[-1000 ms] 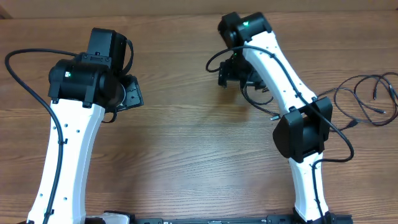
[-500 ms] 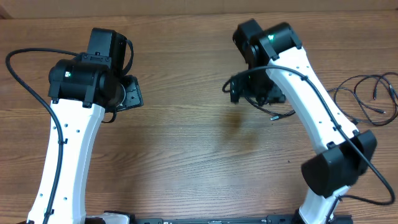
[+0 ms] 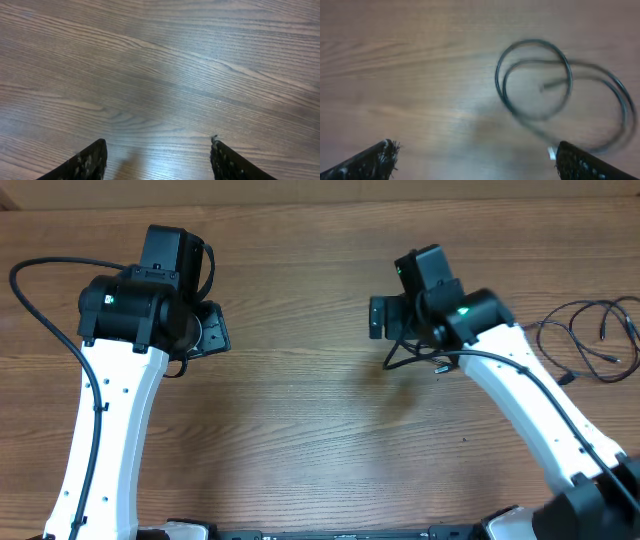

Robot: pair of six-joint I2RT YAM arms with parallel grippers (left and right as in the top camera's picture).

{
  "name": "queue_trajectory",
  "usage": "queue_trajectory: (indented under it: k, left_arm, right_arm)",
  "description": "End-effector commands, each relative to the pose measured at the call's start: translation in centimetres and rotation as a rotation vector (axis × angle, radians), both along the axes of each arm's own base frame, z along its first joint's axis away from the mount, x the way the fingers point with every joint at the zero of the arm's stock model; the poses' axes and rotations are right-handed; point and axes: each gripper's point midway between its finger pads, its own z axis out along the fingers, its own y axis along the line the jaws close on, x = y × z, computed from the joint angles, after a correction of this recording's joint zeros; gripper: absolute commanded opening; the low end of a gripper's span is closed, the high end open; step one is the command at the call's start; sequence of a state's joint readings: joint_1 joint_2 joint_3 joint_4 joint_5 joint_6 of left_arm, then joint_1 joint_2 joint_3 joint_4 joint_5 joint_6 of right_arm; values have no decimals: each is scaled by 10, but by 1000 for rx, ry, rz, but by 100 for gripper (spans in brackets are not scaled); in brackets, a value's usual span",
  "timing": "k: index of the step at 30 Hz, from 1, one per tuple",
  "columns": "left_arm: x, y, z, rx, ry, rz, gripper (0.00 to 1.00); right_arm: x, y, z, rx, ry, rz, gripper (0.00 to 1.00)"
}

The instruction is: Untangle cables

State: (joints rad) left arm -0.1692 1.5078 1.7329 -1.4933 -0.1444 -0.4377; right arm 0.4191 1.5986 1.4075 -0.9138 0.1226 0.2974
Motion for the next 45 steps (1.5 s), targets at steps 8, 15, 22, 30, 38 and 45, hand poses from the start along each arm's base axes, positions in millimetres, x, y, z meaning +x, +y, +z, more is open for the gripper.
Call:
queue_trajectory:
  k: [8,15,22,30,38,45]
  left_arm:
    - [0,0,-3,-1,10,-11,66]
    - [0,0,-2,-3,9,-10,66]
    - [0,-2,-3,-13,12,-14,66]
    - [0,-2,-3,-16,12,-15,67]
    - [0,-2,-3,-16,11,-15,67]
    - [0,-3,-3,-19,12,-17,67]
  right_arm:
    - [42,-18,-55,149,82,55,100]
    - [53,-20,-47,138,102,93,100]
    - [72,-12,-69,145,83,96,100]
    - [76,-4,-127,127,174,104,100]
    - [90,11,-143,134,135,127,98]
    - [93,21,-144,142,116,135,89]
